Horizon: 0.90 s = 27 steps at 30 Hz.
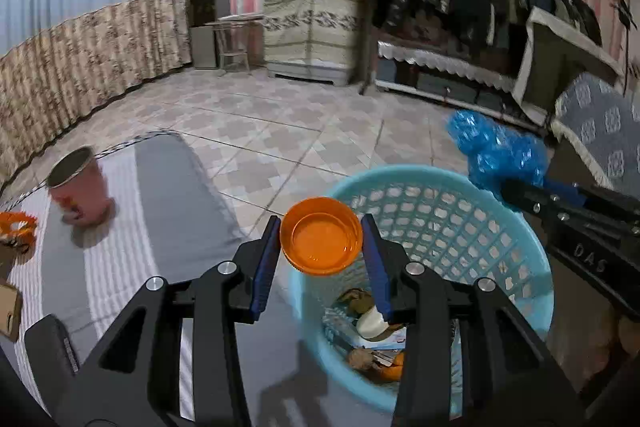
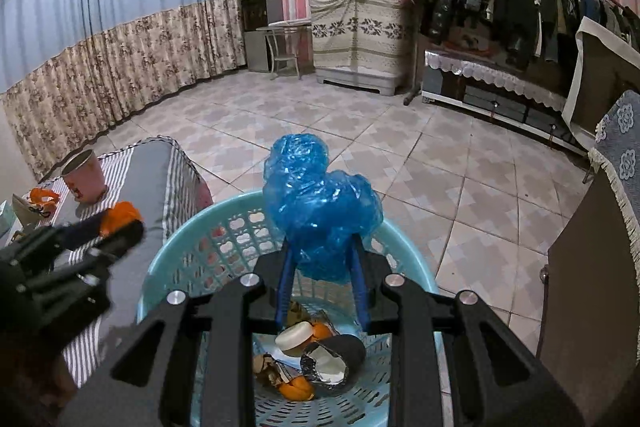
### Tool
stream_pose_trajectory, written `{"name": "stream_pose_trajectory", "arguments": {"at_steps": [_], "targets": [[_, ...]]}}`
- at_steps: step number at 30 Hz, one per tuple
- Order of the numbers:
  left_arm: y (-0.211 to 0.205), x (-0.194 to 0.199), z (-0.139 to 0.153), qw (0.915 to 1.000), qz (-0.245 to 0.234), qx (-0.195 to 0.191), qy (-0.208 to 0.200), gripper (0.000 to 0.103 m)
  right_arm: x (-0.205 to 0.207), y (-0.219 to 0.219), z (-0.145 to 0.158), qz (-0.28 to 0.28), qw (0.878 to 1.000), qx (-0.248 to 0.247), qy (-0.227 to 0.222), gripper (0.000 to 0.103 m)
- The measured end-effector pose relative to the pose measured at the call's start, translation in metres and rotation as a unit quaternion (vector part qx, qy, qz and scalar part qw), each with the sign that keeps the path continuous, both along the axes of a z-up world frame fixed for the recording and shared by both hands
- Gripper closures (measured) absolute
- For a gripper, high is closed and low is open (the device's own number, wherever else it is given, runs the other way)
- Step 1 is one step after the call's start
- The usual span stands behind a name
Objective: Collect trash
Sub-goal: 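Carry the orange lid and blue bag over the blue basket, then open both tools to drop the lid and bag into the basket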
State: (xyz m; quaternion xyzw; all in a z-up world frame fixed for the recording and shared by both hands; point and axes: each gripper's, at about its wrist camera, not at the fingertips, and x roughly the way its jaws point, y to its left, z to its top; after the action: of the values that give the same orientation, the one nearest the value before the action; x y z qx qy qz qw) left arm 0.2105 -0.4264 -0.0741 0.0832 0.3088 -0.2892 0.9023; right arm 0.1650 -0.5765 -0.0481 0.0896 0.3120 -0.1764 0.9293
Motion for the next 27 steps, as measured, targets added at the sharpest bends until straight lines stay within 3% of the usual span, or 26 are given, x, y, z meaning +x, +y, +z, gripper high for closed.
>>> {"name": "stream_pose_trajectory", "arguments": {"at_steps": [4, 7, 16, 22, 27], "targets": [[-0.014, 0.002, -0.007, 0.9998, -0.009, 0.014, 0.007, 0.062, -0.008, -0.011, 0.001, -0.012, 1.000, 0.009, -0.006, 0.077], [-0.016, 0.000, -0.004, 0.9999, -0.007, 0.012, 0.001, 0.044, -0.011, -0.018, -0.002, -0.022, 1.000, 0.018, -0.005, 0.077], [0.014, 0.001, 0.023, 0.9986, 0.039, 0.007, -0.034, 0.016, -0.008, -0.013, -0.006, -0.016, 1.000, 0.017, -0.002, 0.077], [0.049, 0.001, 0.042, 0.9956, 0.076, 0.003, -0.054, 0.006, -0.001, -0.002, -0.010, -0.003, 1.000, 0.016, 0.006, 0.077], [0.082, 0.005, 0.054, 0.9930, 0.103, -0.008, -0.058, 0.006, 0.005, 0.008, -0.014, 0.003, 1.000, 0.012, 0.016, 0.076]]}}
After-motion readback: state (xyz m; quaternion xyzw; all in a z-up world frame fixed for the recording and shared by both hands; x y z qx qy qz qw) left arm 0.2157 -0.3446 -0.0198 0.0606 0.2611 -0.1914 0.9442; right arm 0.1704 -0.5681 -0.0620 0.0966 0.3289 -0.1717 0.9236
